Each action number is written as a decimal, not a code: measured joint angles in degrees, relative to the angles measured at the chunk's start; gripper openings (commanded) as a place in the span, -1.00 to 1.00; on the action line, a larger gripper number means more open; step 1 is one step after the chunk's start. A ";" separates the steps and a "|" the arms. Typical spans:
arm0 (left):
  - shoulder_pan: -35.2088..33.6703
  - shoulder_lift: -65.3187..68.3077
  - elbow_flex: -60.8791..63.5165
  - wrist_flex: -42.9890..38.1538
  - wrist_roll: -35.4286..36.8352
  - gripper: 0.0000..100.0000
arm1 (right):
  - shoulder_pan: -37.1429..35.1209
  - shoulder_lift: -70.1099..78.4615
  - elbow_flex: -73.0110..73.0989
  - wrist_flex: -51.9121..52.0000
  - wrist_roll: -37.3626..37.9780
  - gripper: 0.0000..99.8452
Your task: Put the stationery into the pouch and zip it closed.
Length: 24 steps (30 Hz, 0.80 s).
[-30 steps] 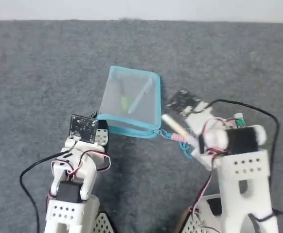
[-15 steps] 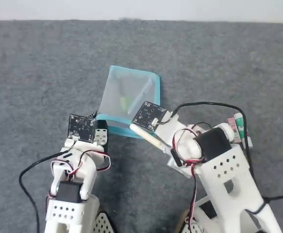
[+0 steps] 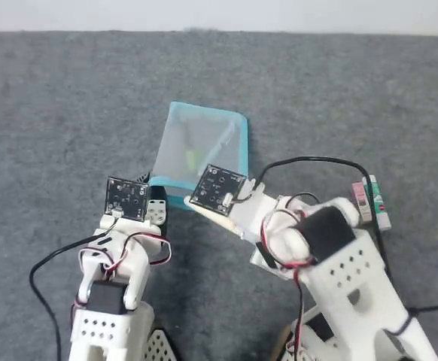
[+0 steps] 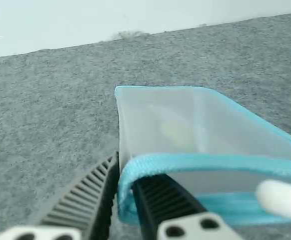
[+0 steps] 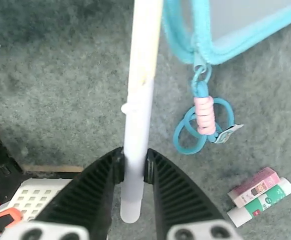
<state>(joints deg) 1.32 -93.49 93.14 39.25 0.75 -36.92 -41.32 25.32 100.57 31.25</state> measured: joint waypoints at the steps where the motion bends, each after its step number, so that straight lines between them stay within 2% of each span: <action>1: 0.00 0.00 0.00 0.00 0.00 -0.98 | 0.00 1.32 0.00 0.00 -0.18 -0.99; 9: 0.00 0.00 0.00 0.00 0.00 -0.98 | 2.02 13.45 -3.69 0.00 -8.35 -0.99; 18: 0.00 0.00 0.00 0.00 0.00 -0.98 | 12.13 26.90 -14.15 0.00 -9.23 -0.99; 24: 0.09 0.00 0.00 0.00 0.00 -0.98 | 13.27 29.80 -16.44 0.00 -10.55 -0.99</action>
<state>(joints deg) 1.41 -93.49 93.14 39.25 0.75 -23.65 -11.52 8.88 100.57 20.70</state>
